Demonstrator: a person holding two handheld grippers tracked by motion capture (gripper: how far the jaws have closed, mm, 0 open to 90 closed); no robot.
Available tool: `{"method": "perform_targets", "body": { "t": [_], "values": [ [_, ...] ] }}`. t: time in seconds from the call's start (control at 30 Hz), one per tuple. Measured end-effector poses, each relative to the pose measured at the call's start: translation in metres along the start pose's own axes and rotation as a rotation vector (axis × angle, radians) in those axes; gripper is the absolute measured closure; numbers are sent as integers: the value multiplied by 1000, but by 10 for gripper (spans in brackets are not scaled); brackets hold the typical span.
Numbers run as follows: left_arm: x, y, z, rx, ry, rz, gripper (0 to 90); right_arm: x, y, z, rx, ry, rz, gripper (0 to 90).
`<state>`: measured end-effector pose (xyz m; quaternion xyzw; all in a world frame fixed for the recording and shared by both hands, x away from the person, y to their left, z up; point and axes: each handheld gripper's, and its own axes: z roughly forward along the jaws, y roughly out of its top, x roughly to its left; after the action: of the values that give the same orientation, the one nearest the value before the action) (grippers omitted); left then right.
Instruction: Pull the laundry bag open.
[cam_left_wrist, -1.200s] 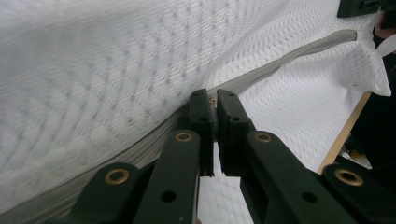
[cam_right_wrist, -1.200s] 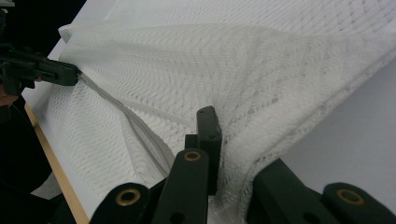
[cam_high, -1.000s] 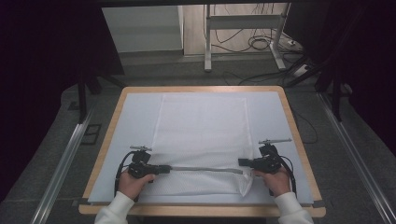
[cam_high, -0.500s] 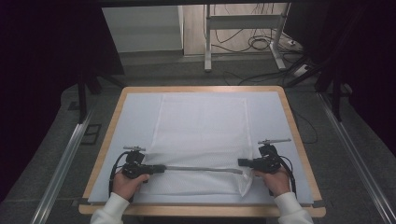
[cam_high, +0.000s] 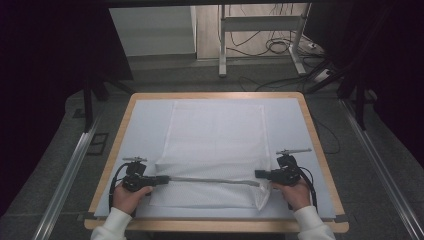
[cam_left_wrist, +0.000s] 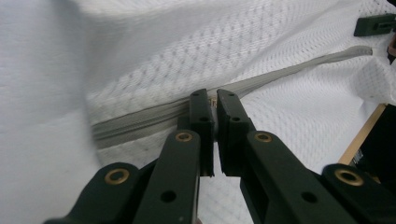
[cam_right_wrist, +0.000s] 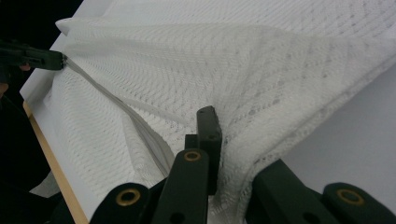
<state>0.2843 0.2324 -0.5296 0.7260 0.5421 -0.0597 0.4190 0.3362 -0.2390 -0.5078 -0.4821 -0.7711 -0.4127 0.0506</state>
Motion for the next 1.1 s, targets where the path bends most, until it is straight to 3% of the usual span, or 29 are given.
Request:
{"method": "perform_targets", "body": {
  "t": [0.57,1.1],
  "values": [
    [19,-9,-21,-38,30,-43,868,-1,0,0,0,-8,4,884],
    [32,-15,-30,-45,67,-64,868,-2,0,0,0,-5,8,884]
  ]
}}
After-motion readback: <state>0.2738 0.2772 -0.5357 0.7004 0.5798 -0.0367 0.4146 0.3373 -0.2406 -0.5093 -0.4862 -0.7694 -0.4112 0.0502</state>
